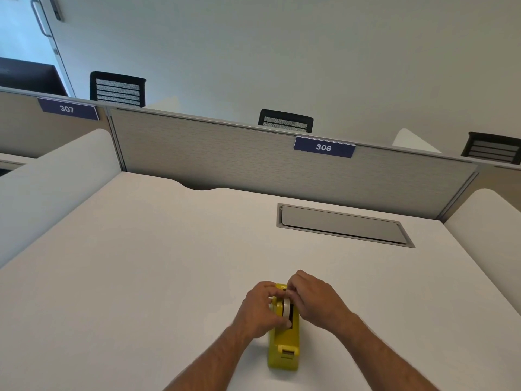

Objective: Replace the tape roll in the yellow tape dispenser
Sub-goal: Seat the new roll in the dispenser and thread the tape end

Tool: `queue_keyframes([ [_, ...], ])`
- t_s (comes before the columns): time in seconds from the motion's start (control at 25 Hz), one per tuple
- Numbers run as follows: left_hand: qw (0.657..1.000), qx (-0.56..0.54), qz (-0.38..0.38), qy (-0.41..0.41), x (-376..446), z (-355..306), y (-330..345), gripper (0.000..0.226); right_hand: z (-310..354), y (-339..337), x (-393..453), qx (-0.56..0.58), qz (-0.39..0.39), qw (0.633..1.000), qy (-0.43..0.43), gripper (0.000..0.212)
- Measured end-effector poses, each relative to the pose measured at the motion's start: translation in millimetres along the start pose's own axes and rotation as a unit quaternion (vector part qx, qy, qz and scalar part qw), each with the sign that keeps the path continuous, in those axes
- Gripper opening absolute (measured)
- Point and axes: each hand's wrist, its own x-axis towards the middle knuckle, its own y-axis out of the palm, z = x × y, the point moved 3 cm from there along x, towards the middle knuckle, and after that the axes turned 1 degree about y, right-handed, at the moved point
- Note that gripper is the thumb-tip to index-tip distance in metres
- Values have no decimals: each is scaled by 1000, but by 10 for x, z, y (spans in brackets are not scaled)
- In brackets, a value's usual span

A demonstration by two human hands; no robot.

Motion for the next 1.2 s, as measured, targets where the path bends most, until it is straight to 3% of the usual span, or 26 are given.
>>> queue_keyframes([
  [0.68,1000,-22,7,-6,-9,-9,-17,65,-102,52,15,81,6,996,30,10],
  [1.04,999,-39,8,-15,4,5,-7,64,-185,9,-21,154,50,986,28,22],
  [1.2,999,-41,13,-12,-2,-23,-14,57,-166,-9,-43,133,71,989,2,26],
])
